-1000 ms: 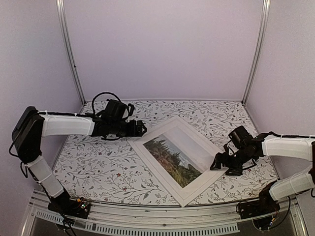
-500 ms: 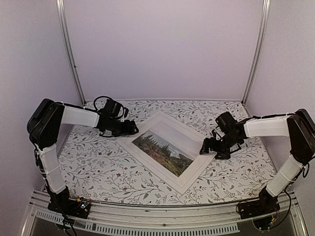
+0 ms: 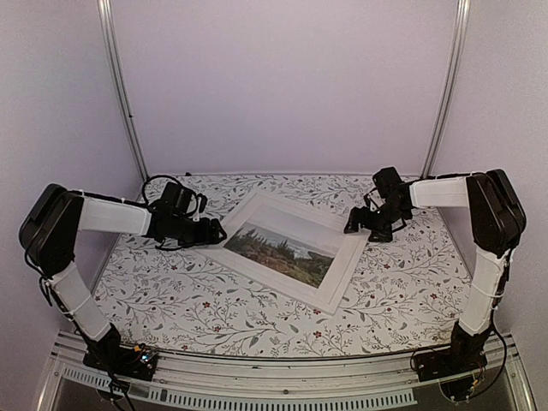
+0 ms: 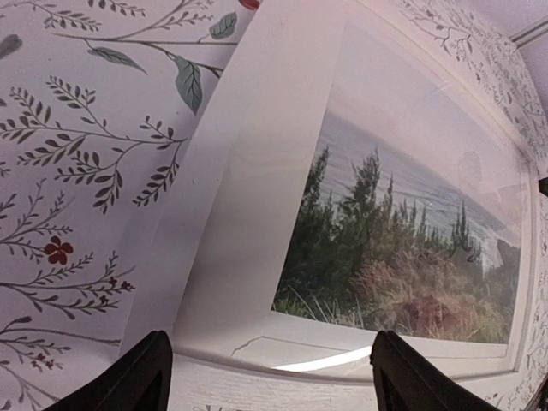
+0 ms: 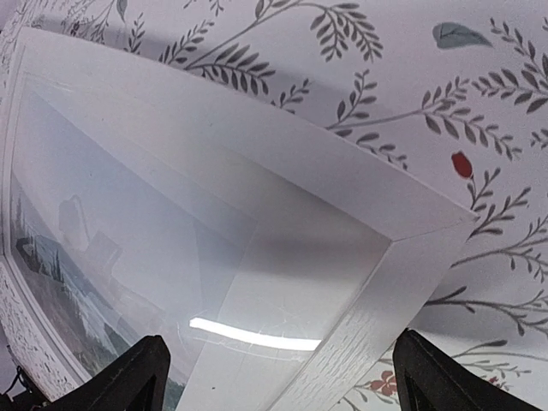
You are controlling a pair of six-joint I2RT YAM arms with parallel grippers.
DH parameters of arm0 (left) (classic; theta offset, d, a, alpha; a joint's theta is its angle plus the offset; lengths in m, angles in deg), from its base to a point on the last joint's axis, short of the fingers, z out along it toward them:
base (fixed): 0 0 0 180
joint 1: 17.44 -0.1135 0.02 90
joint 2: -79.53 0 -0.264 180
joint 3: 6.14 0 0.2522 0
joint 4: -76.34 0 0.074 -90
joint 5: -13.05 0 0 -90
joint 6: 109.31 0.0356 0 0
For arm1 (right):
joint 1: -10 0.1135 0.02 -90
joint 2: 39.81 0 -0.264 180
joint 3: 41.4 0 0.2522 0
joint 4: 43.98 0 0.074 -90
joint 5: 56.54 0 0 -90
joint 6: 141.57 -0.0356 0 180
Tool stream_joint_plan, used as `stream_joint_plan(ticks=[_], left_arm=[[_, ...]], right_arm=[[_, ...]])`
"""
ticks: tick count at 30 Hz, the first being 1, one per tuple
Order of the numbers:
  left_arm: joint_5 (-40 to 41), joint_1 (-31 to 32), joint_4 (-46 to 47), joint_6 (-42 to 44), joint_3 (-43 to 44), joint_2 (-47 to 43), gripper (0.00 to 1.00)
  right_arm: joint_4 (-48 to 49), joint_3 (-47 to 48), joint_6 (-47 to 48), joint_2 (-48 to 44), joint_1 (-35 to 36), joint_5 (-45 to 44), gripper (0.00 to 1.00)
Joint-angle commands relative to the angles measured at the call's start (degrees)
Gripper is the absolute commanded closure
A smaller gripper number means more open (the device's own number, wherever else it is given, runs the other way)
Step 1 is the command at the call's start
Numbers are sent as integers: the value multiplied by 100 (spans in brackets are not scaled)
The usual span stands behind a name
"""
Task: Put the photo into the frame
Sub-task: Place the photo frame at the center of the board.
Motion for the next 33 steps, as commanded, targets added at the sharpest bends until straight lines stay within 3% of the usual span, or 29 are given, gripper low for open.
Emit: stream_joint_plan(ticks=[1,5,16,24,29,33], left_arm=[[622,-136,64,174,24,-408,17],[655,-390,-245,319,455,102,16],[-352,-520,-5,338,929,1023,17],[-1036,-465,583,217,60,688,22],[-1558,-294,1131,50,-872,174,27],[-1475,151,1441,-292,-1643,-460,29]], right_arm=[[-38,664,456,371,-87,114,6],[-118,689,459,377,-89,167,6],[458,-787,-121,-492,3,519,6],[849,-1025,-362,-487,200,831,7],[665,-660,-258,-358,194,637,7],[398,-172,5,-164,76,403,7]])
